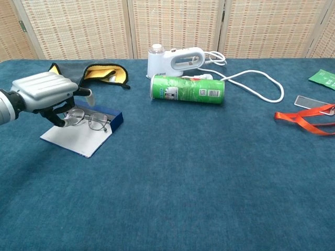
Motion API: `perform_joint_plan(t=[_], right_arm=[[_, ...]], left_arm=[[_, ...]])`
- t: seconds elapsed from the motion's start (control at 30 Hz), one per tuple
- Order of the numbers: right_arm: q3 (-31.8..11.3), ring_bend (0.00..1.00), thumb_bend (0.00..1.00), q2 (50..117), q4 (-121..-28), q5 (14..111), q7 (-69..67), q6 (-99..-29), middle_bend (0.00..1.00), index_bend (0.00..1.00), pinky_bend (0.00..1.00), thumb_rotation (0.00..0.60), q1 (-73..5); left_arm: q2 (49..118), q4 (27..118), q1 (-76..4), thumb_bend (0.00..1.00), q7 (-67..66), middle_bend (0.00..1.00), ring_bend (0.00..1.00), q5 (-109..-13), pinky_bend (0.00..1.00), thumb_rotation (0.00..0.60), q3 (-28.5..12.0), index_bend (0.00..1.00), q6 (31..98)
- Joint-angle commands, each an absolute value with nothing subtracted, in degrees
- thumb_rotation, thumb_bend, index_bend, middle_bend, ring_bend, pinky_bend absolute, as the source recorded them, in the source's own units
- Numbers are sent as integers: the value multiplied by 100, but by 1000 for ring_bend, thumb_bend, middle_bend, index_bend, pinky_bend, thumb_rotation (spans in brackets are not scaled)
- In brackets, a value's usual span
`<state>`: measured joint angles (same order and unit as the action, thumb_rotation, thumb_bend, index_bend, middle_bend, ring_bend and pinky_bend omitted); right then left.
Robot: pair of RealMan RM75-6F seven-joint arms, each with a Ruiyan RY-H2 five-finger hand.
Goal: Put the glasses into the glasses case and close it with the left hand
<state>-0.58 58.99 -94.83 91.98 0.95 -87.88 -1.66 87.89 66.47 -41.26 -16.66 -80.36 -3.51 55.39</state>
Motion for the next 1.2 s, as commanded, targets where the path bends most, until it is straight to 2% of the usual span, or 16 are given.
perform_joint_plan(t=[0.03,0.53,0.97,1.2], right_arm=[[-59,428,214,5905,-9471,9205,89,-8783,367,295,437,600,-172],[-51,428,213,5917,-9420,9193,33,-8836,367,296,437,600,-125],[-61,428,214,5918,-9442,9177,67,-8804,367,296,437,600,-139],[-65,428,214,5907,-9460,9185,76,-8806,367,295,437,600,-142]], left_arm=[[8631,6944,-4079,412,-1870,884,873,-7868,935,600,-300,334,5349],[8790,6802,-4170,412,-2399,880,870,-7376,934,600,-386,345,4975],[8985,6392,-4186,412,-2726,870,862,-7051,932,600,-524,321,5023],[8841,6710,-4070,412,-2807,866,858,-7004,932,600,-524,295,5240]])
